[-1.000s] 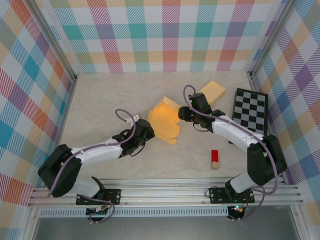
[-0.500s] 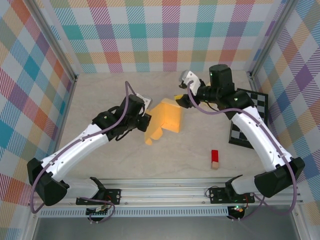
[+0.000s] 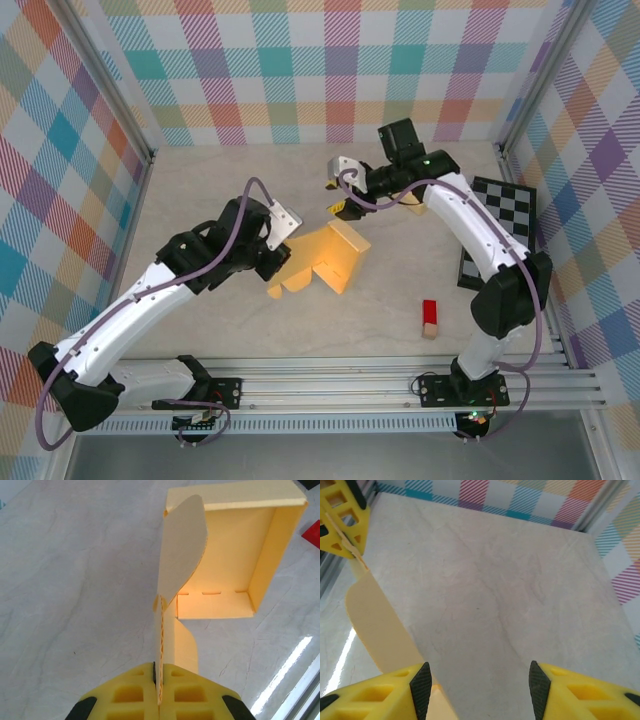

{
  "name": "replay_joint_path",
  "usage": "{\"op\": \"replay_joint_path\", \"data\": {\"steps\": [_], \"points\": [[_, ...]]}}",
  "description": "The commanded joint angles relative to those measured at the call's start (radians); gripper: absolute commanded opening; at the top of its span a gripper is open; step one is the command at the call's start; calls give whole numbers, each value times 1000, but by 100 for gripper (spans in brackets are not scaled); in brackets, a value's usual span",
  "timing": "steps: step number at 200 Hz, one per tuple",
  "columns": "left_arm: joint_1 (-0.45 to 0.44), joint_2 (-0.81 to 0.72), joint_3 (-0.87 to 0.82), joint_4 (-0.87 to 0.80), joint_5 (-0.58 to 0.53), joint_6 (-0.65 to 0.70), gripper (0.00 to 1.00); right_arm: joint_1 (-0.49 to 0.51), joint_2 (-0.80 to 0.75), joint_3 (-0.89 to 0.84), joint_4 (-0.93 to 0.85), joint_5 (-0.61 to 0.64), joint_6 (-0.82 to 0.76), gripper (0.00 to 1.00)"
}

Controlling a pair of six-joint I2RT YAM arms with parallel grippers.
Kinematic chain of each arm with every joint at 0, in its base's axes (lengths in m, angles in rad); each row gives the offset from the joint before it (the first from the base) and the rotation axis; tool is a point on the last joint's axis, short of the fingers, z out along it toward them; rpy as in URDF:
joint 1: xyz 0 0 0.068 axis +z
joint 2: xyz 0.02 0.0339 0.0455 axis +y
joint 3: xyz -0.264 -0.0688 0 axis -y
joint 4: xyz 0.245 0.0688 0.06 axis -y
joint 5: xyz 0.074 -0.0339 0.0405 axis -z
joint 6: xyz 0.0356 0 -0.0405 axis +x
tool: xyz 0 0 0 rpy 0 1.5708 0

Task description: Fold the paper box

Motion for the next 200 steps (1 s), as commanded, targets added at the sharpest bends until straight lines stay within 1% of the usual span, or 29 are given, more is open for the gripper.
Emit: {"op": "replay_joint_path", "data": {"steps": [1,50,94,131,176,200], "points": [[-14,18,19,-14,-10,54,0,42,35,60,-87,-90,-106,56],[-40,61,39,-11,-40,75,0,86,108,74,-148,-72,-153,56],[-46,67,44,5,-83,79,0,98,113,51,-223,-138,-207,57],[-49,43,36,21,-47,79,0,99,114,17,-224,-114,-218,57],[-61,6,18,61,-45,79,0,104,134,33,-259,-112,-226,57],[-67,6,20,58,-25,83,0,118,147,35,-271,-94,-236,57]]}}
